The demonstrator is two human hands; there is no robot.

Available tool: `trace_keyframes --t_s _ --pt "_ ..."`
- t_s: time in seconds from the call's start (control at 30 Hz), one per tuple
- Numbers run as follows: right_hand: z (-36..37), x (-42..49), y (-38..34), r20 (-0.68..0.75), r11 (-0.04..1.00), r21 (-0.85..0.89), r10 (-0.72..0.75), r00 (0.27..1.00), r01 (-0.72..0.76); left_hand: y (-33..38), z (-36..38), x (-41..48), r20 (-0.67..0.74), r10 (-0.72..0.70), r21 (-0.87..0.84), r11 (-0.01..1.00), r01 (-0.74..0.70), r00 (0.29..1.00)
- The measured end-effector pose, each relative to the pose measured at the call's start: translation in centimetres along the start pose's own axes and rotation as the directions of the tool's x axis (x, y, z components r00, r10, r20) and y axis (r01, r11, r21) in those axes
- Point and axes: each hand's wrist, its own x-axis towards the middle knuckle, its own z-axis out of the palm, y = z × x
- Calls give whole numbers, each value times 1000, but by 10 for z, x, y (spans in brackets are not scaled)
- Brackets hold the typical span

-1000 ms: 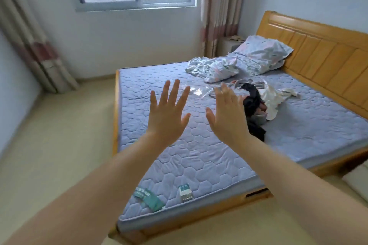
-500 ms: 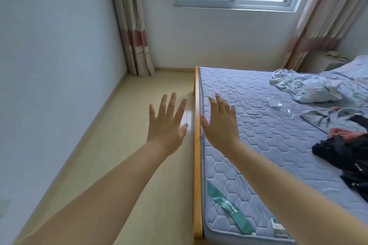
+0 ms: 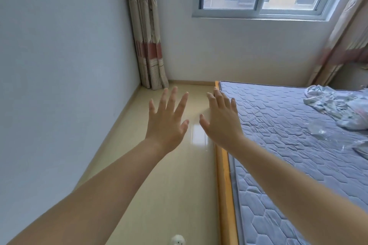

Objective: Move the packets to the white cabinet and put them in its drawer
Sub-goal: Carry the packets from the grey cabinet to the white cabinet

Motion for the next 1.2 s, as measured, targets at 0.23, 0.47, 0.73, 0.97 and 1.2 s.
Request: trace_keyframes --t_s 0.23,0.47,0.73,0.97,1.2 --pt "70 189 49 -51 997 -9 76 996 -77 -68 53 204 -5 40 -14 999 -40 999" --pt "132 344 96 -80 994 -3 107 991 -107 -117 113 364 24 79 -27 997 -78 997" --pt "236 548 167 -63 988 -82 127 990 -132 -176 201 596 -11 146 -115 983 -146 989" --pt "284 721 268 -56 960 -147 232 971 -238 -181 273 814 47 245 -170 957 -234 968" --pt "336 850 429 -108 921 -210 313 944 -329 -121 369 1017 64 343 -187 926 -326 937"
